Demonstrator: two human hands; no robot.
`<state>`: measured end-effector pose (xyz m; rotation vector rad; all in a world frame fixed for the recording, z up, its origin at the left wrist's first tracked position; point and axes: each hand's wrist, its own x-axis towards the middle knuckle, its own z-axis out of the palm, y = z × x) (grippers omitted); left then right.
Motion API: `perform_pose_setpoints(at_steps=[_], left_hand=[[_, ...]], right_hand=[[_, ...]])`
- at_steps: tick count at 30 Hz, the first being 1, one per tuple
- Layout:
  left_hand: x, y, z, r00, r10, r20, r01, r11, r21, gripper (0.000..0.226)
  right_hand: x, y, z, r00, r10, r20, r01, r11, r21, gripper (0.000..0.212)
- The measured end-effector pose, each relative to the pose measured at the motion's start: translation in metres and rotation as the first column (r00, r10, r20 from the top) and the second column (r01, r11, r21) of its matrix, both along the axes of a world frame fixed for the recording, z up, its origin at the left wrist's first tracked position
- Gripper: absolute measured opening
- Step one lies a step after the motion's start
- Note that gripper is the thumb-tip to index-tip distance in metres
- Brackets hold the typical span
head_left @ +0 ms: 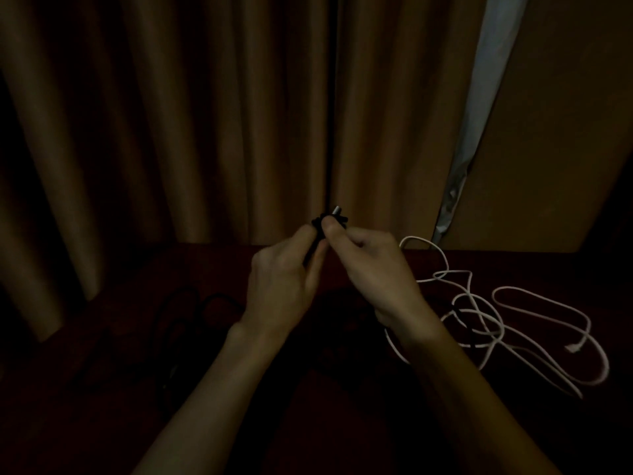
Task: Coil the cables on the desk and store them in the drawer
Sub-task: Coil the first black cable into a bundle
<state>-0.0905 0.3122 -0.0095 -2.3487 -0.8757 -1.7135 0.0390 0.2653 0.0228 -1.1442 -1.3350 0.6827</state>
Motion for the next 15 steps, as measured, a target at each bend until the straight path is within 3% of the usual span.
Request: perform_pose_setpoints(at_steps=[4,6,8,10,12,13,15], left_hand=[[-0.002,-0.001,0.001,0.994,0.084,-0.072,-0.083,0.996,0.018,0.017],[-0.002,-0.004,0.008,1.000,-0.006,-0.019,0.004,0.992,-0.127,0.005],[-0.001,-0.006,0.016,0.983,-0.157,0.100,0.183,0.918,-0.352,0.021],[-0.002,-0.010,0.026,0.894,-0.329,0.304,0.445,0.725,-0.526,0.017],[-0.007,-0.015,0.034,0.717,-0.401,0.570,0.697,0.387,-0.604,0.022],[-0.010,-0.016,0.036,0.646,-0.397,0.651,0.758,0.236,-0.608,0.032],[-0.015,-0.015,0.034,0.585,-0.392,0.711,0.787,0.062,-0.614,0.037]], right_hand=[[-0.002,0.002,-0.003,1.000,0.017,-0.015,-0.016,1.000,0.022,0.062],[0.005,0.001,-0.002,0.994,0.071,-0.085,-0.070,0.997,0.017,0.054],[0.012,0.000,0.000,0.982,0.140,-0.126,-0.142,0.990,-0.004,0.040],[0.015,-0.004,0.003,0.967,0.195,-0.161,-0.200,0.980,-0.017,0.043],[0.018,-0.005,0.006,0.946,0.259,-0.197,-0.272,0.962,-0.039,0.048],[0.020,-0.005,0.007,0.936,0.293,-0.193,-0.307,0.951,-0.047,0.047],[0.021,-0.005,0.007,0.916,0.348,-0.200,-0.364,0.930,-0.053,0.037]])
